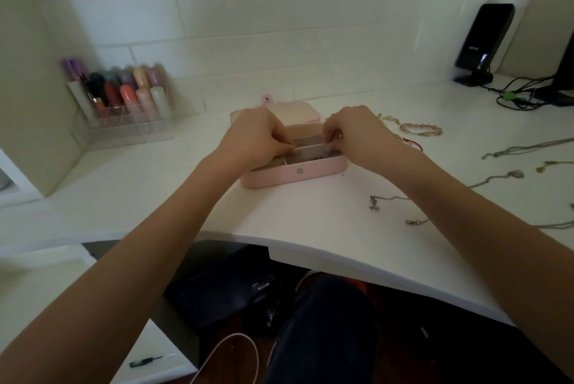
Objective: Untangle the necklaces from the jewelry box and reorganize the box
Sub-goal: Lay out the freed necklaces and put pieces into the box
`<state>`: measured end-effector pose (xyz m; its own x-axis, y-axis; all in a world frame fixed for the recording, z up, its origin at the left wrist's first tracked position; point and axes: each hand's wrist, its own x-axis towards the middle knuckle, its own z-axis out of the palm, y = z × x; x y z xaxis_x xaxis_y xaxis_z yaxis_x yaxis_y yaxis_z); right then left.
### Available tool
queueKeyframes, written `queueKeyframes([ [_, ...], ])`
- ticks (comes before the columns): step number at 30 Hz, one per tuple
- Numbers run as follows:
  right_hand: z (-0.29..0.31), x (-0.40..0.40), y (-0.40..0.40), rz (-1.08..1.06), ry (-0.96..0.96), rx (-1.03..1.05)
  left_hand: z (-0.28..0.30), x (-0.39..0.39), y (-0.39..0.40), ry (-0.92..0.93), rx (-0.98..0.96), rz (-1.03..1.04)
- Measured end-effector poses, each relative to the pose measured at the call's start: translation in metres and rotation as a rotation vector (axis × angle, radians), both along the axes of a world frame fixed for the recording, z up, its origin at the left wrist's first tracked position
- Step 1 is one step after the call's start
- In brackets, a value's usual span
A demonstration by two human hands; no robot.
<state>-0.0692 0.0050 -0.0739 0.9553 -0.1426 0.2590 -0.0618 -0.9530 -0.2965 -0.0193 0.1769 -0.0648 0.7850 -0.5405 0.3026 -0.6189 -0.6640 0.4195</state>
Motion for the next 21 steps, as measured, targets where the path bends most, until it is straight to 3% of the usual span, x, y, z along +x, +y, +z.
queueKeyframes([
  [6,0.022,-0.023,-0.023,0.113,-0.130,0.256,0.000,-0.003,-0.002,0.030,-0.063,-0.033],
  [9,0.035,-0.040,-0.054,0.044,-0.215,0.368,0.004,-0.014,-0.015,-0.057,-0.108,-0.036],
  [12,0.042,-0.070,-0.101,-0.090,-0.181,0.412,0.007,-0.033,-0.043,-0.067,-0.126,-0.214],
  [18,0.044,-0.137,-0.175,-0.215,0.027,0.211,-0.011,-0.070,-0.125,0.022,-0.034,-0.535],
  [21,0.032,-0.151,-0.189,-0.246,0.102,0.131,-0.019,-0.080,-0.157,0.044,0.006,-0.581],
])
